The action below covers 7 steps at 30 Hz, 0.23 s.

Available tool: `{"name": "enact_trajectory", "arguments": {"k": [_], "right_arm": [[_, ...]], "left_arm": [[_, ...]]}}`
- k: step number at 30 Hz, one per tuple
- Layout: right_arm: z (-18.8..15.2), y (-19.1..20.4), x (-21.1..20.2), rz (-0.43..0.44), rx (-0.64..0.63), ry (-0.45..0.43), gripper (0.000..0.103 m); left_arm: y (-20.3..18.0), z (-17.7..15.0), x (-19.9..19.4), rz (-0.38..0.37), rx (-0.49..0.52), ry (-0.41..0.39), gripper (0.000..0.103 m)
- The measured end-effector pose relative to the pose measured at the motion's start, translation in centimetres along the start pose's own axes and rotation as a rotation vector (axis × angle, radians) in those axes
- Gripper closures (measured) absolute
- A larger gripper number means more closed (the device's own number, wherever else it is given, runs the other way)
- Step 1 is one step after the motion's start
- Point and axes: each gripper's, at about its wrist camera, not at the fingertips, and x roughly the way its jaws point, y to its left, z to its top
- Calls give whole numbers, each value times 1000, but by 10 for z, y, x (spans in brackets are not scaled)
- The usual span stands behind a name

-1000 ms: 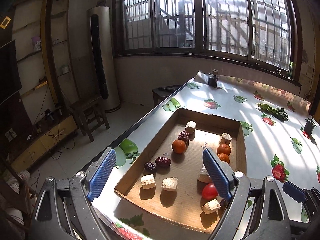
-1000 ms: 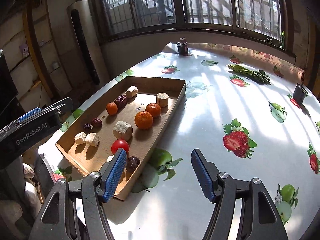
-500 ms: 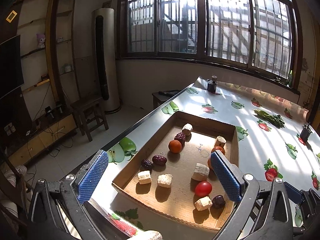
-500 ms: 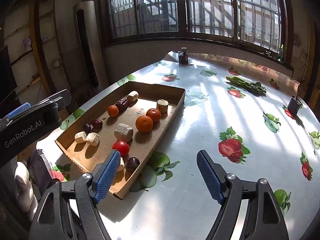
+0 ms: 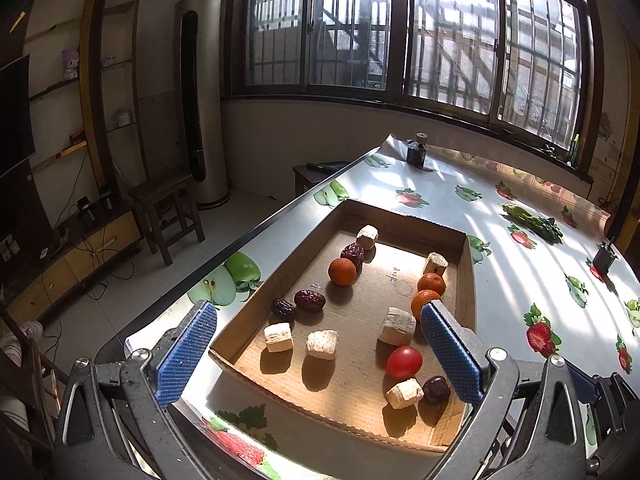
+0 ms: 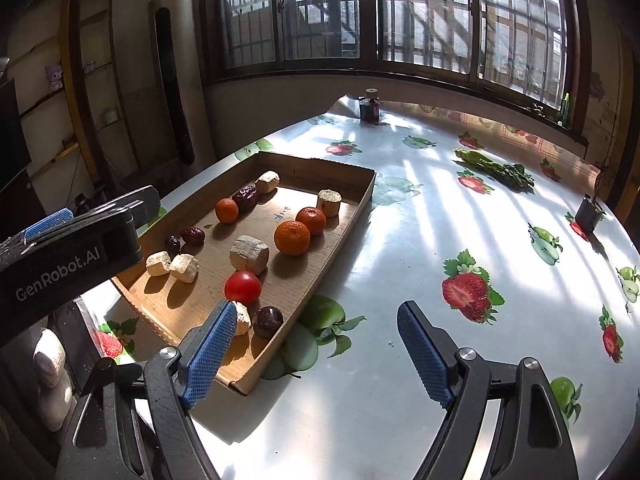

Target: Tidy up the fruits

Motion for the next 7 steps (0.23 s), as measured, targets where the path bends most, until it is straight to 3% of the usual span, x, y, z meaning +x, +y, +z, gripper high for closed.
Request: {"name": "enact_trajectory", "arguments": {"k": [7], "right_arm": [[-2,10,6,5,-15,22,17]], "left_arm": [[13,-2,5,-13,-34,27,1]]}}
